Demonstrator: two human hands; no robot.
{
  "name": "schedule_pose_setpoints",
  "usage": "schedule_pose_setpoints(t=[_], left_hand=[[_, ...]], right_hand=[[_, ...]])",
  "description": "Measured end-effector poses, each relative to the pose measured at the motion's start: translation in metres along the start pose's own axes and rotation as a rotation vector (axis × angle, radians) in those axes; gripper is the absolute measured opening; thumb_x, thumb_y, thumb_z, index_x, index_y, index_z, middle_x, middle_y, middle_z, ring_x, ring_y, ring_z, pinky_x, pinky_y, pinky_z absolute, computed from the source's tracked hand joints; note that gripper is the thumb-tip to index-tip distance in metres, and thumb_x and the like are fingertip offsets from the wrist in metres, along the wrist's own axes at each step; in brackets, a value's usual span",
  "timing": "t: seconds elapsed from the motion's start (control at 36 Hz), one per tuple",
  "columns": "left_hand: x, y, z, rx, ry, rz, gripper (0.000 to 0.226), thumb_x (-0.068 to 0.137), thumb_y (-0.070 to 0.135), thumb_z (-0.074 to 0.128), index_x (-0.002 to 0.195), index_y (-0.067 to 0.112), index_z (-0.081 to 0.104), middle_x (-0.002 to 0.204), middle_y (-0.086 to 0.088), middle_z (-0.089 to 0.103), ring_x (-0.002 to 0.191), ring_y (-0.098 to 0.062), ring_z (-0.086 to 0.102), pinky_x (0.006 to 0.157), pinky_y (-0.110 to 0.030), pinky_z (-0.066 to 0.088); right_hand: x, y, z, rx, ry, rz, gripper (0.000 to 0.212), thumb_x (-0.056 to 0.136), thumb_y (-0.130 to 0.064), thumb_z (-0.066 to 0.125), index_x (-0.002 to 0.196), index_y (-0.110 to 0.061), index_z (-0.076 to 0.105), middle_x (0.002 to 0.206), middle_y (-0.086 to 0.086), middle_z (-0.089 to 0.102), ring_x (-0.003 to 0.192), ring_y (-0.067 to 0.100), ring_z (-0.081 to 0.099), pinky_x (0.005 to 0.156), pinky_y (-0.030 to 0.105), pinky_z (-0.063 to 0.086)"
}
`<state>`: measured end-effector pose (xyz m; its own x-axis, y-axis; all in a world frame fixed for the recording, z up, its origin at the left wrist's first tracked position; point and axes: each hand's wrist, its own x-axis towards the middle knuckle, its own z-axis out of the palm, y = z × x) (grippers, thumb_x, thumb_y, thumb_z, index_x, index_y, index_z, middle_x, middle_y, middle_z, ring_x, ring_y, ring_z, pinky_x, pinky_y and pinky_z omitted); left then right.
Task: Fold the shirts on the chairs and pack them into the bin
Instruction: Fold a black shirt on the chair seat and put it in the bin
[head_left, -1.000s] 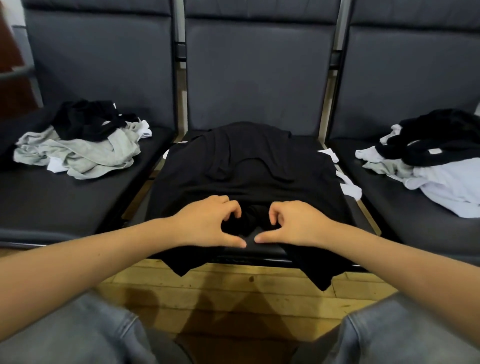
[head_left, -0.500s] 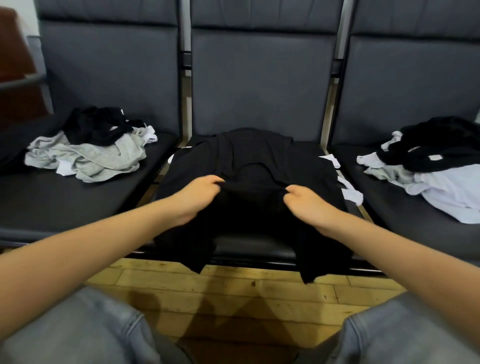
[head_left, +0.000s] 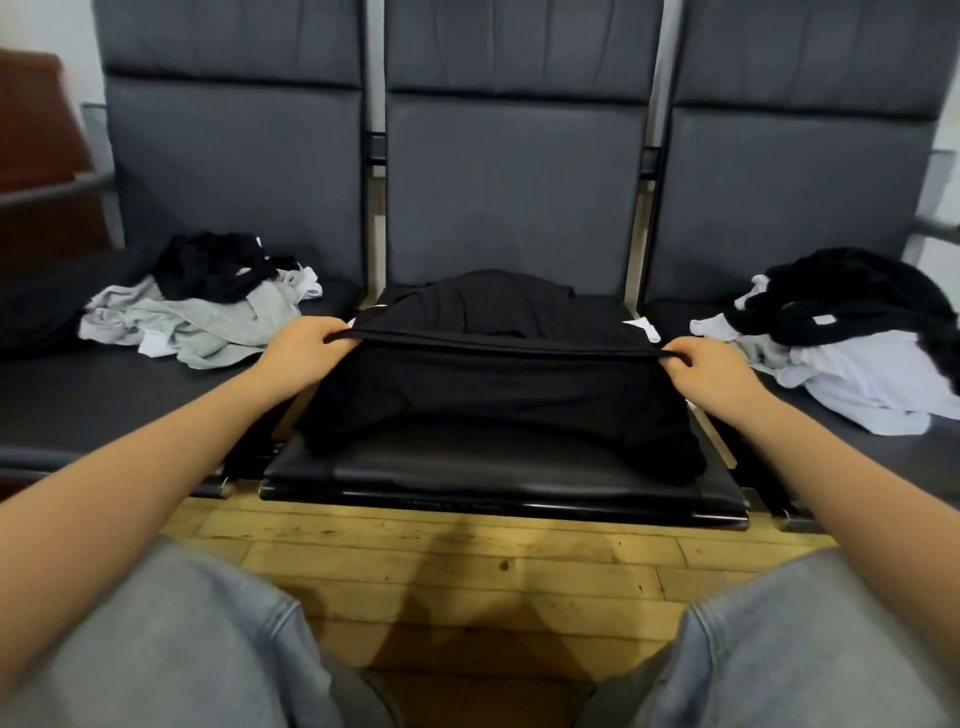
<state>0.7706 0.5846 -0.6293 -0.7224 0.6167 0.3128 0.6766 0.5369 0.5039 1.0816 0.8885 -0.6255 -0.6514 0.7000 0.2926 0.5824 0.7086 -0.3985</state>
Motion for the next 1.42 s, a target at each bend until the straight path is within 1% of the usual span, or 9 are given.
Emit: schedule_pose_setpoints(t=[0.19,0.33,0.53,0.69,0.83,0.97,1.08,1.33,1.42], left_hand=[[-0.007,0.019,-0.013,-0.906,-0.075,-0.421,0.017,0.099,0.031,0.052,0.092,0.021,0.064,0.104,-0.002,0.067,0.089,-0.015,0.064,0.089,-0.033,0.049],[-0.012,0.035,-0.010,-1.058,-0.089,-0.411,0.019,0.102,0.026,0.044,0.097,0.019,0.062,0.100,0.000,0.067,0.088,-0.014,0.064,0.080,-0.029,0.052],[-0.032,0.023,0.013,-0.388,-0.212,-0.200,0.040,0.099,0.031,0.050,0.131,0.007,0.059,0.135,-0.007,0.058,0.125,-0.022,0.052,0.112,-0.036,0.034],[-0.054,0.016,0.015,0.054,-0.431,-0.099,0.032,0.101,0.030,0.047,0.085,0.009,0.065,0.087,-0.004,0.063,0.092,-0.023,0.058,0.070,-0.026,0.037],[-0.059,0.014,0.014,0.239,-0.478,-0.113,0.038,0.102,0.031,0.044,0.099,0.000,0.067,0.104,-0.016,0.066,0.103,-0.030,0.058,0.078,-0.029,0.038],[-0.057,0.011,0.011,0.259,-0.374,-0.113,0.038,0.102,0.028,0.045,0.099,-0.002,0.067,0.104,-0.019,0.066,0.104,-0.033,0.059,0.080,-0.030,0.040],[-0.050,0.000,0.003,0.280,-0.219,-0.113,0.036,0.101,0.030,0.045,0.097,0.002,0.067,0.108,-0.020,0.066,0.105,-0.035,0.059,0.082,-0.034,0.042],[-0.044,-0.007,0.010,0.287,-0.102,-0.135,0.033,0.101,0.031,0.042,0.081,0.010,0.058,0.101,-0.019,0.066,0.097,-0.037,0.060,0.073,-0.035,0.041],[-0.038,-0.005,0.012,0.203,-0.064,-0.151,0.037,0.101,0.028,0.042,0.069,0.011,0.048,0.098,-0.022,0.065,0.097,-0.039,0.059,0.073,-0.036,0.037]], right_hand=[[0.004,0.003,-0.008,0.435,0.220,0.324,0.029,0.090,-0.016,0.052,0.062,-0.014,0.047,0.064,0.007,0.049,0.078,0.031,0.054,0.060,0.033,0.037],[0.000,-0.011,-0.005,1.309,-0.071,0.560,0.020,0.101,-0.016,0.042,0.101,-0.012,0.062,0.095,0.005,0.068,0.095,0.022,0.064,0.073,0.031,0.050],[-0.026,-0.006,0.008,0.915,-0.363,0.455,0.017,0.098,-0.019,0.054,0.108,-0.012,0.066,0.095,0.005,0.075,0.082,0.017,0.071,0.076,0.028,0.057],[-0.048,-0.008,0.009,0.483,-0.488,0.242,0.029,0.094,-0.029,0.061,0.100,-0.003,0.072,0.105,0.010,0.073,0.101,0.026,0.068,0.097,0.039,0.051],[-0.053,-0.011,0.009,0.277,-0.537,0.092,0.038,0.097,-0.032,0.056,0.103,0.004,0.066,0.111,0.019,0.067,0.110,0.032,0.061,0.105,0.043,0.043],[-0.050,-0.015,0.000,0.200,-0.365,-0.086,0.011,0.097,-0.011,0.054,0.095,-0.012,0.064,0.098,0.004,0.064,0.100,0.020,0.058,0.075,0.023,0.035],[-0.043,0.001,-0.014,0.038,-0.086,-0.178,0.020,0.091,-0.004,0.056,0.106,-0.011,0.069,0.104,0.004,0.068,0.105,0.026,0.061,0.080,0.027,0.038],[-0.031,0.011,-0.043,-0.036,0.381,-0.058,0.025,0.090,-0.009,0.051,0.103,-0.011,0.072,0.102,0.008,0.070,0.100,0.029,0.060,0.081,0.034,0.043],[-0.030,0.010,-0.042,0.205,0.387,0.090,0.020,0.093,-0.017,0.055,0.084,-0.005,0.068,0.076,0.007,0.061,0.078,0.023,0.054,0.068,0.030,0.035]])
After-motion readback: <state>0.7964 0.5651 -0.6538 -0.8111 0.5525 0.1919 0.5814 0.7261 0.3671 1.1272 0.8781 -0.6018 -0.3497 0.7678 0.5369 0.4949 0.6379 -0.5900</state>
